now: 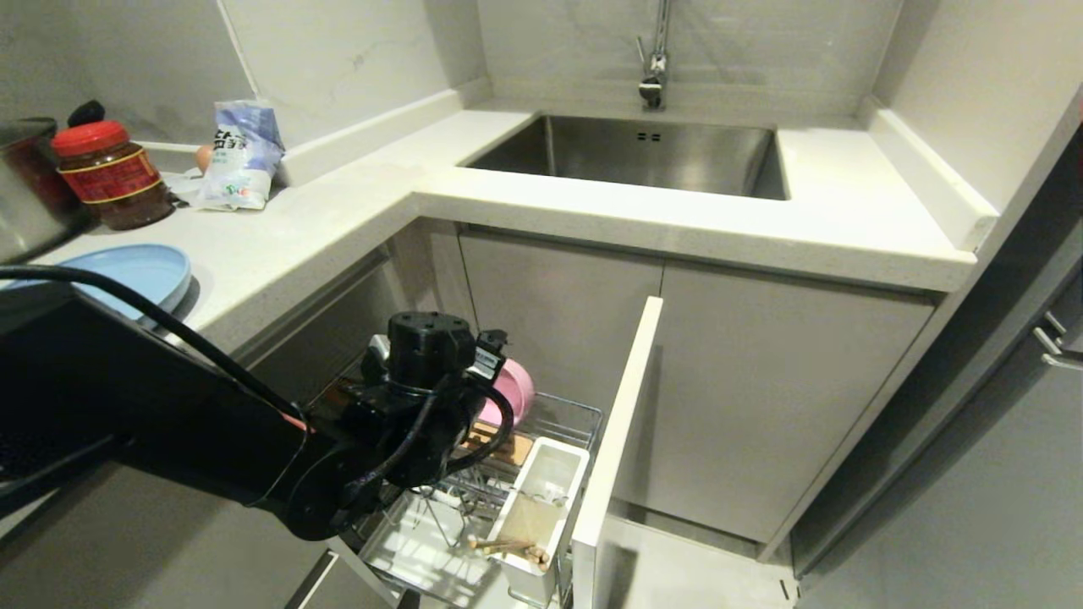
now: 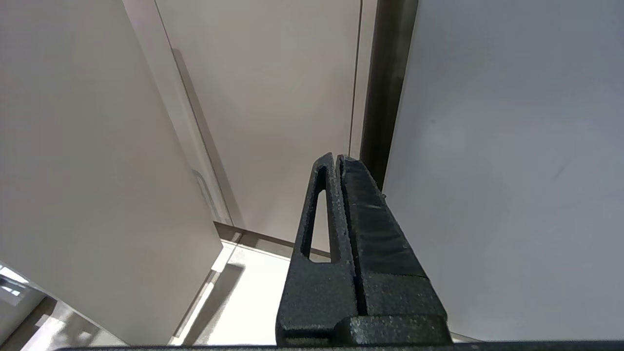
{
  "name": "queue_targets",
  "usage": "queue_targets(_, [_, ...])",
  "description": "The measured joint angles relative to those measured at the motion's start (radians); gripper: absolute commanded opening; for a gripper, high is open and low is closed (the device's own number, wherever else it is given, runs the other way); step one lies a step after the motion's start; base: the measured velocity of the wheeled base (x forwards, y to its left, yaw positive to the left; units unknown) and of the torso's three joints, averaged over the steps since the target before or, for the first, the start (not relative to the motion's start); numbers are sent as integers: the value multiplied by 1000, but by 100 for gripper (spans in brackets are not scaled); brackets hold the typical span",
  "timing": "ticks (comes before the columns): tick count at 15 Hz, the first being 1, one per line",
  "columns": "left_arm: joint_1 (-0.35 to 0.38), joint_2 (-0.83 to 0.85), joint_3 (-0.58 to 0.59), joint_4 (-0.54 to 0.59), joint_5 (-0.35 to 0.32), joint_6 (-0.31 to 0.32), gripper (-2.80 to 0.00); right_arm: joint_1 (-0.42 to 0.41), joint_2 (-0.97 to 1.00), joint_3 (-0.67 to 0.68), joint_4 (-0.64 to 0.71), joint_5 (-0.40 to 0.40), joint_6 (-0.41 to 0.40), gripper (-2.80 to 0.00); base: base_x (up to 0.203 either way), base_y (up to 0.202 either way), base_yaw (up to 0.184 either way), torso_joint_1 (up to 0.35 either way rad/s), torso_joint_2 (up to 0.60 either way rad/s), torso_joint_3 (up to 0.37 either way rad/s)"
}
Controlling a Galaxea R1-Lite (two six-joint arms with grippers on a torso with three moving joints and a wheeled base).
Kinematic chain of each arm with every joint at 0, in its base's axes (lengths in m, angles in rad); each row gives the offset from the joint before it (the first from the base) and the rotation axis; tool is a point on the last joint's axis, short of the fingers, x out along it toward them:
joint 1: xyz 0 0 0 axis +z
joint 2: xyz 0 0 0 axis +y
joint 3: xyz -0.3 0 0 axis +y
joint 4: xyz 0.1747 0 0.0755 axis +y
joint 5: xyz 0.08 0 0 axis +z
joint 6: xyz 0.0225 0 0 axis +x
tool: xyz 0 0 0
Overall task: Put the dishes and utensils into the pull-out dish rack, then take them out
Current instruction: Pick up the bowl and place it in the cupboard, then pick up the plate and place it in the cupboard
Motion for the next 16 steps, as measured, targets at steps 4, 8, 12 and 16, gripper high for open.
queue_targets(4, [-8, 29, -16, -3, 3, -8, -280, 0, 0, 0, 0, 0, 0, -280, 0, 0, 0, 0, 0, 0])
queue_targets(8, [-21, 8, -16, 41, 62, 41, -280, 0, 0, 0, 0, 0, 0, -280, 0, 0, 0, 0, 0, 0])
queue_targets(12, [-66, -109, -58, 118, 153, 203, -280, 0, 0, 0, 0, 0, 0, -280, 0, 0, 0, 0, 0, 0])
queue_targets(16, [-93, -289, -191, 129, 179, 636, -280, 0, 0, 0, 0, 0, 0, -280, 0, 0, 0, 0, 0, 0])
